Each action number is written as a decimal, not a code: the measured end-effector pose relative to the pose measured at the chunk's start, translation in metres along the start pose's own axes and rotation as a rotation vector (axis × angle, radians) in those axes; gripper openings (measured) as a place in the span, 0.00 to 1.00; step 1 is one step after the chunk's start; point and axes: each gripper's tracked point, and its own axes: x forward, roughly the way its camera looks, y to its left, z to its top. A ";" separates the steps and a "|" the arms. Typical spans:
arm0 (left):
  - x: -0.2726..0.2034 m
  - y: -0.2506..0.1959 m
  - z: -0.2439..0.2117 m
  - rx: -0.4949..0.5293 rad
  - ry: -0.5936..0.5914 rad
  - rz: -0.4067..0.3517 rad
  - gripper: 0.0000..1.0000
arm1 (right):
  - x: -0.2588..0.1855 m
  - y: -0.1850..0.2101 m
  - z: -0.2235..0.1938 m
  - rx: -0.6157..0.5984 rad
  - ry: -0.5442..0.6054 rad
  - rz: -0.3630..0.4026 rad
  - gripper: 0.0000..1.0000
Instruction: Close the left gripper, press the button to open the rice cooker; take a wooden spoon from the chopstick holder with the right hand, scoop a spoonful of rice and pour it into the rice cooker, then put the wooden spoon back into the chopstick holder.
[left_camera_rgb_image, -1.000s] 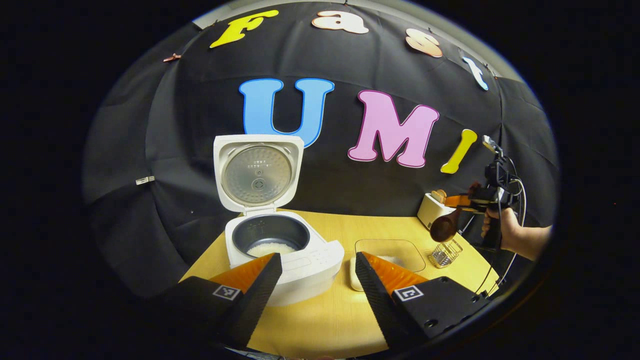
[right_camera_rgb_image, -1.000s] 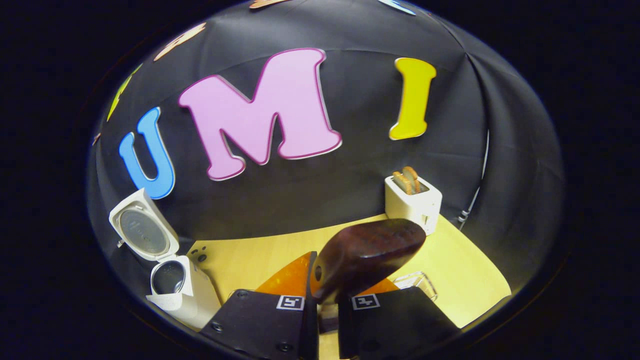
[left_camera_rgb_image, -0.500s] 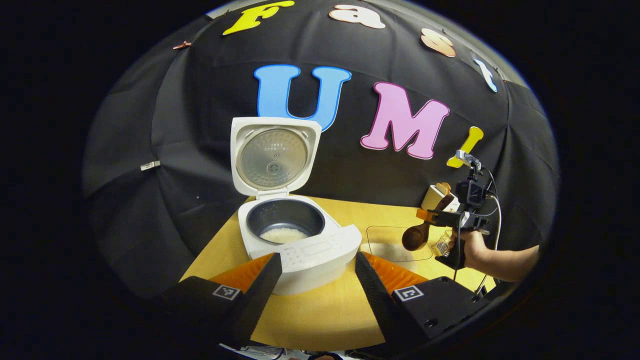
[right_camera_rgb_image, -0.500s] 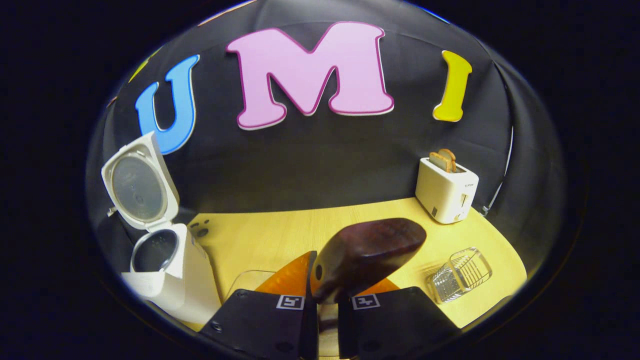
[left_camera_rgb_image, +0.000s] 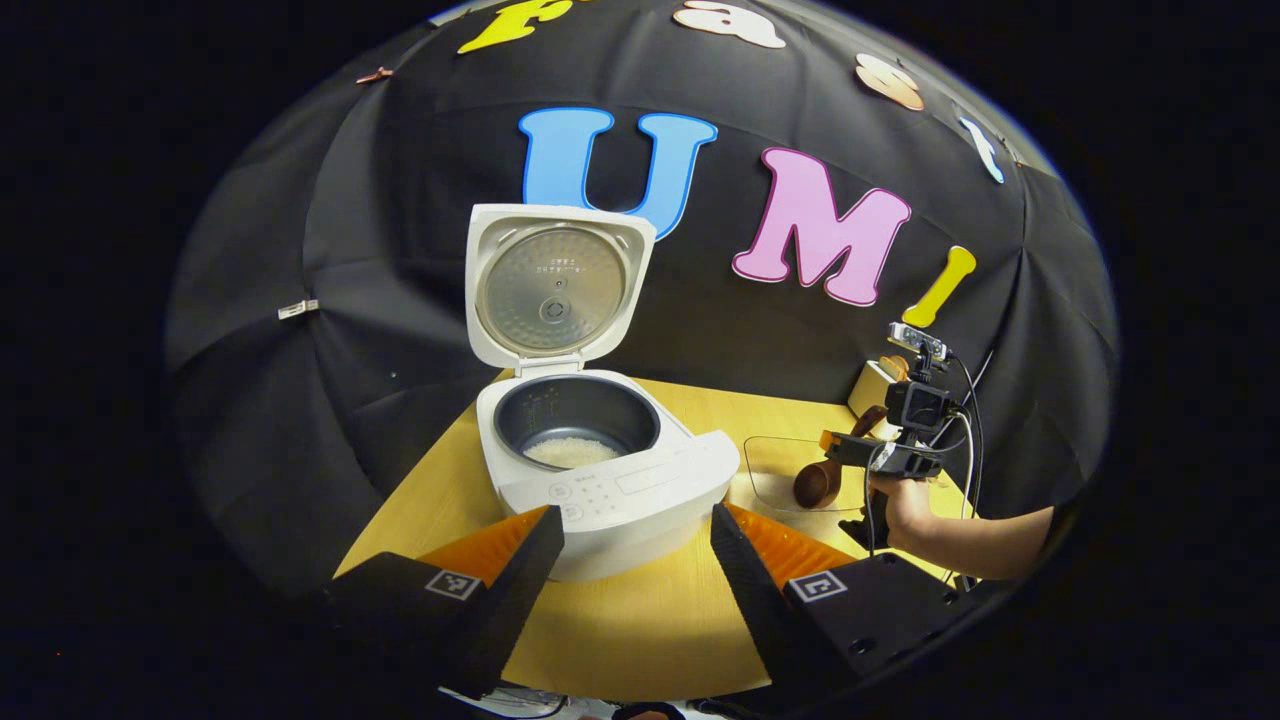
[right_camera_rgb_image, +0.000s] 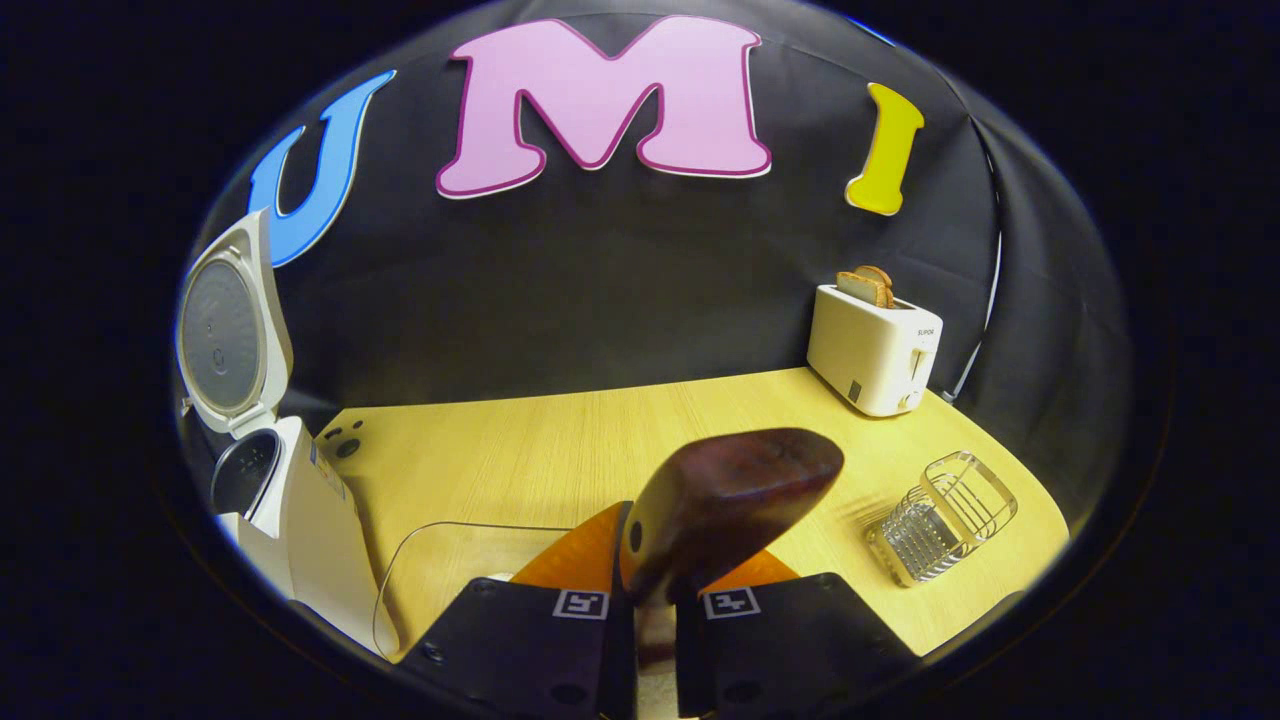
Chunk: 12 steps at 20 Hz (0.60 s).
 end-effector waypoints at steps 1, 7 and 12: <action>0.001 0.003 -0.001 -0.010 0.003 0.002 0.95 | 0.000 0.008 -0.007 0.004 0.023 0.013 0.19; 0.005 0.029 0.004 -0.023 0.004 0.023 0.96 | -0.002 0.071 -0.023 0.032 0.077 0.103 0.19; 0.005 0.044 0.006 -0.032 0.001 0.042 0.95 | -0.010 0.096 -0.028 0.130 0.127 0.146 0.19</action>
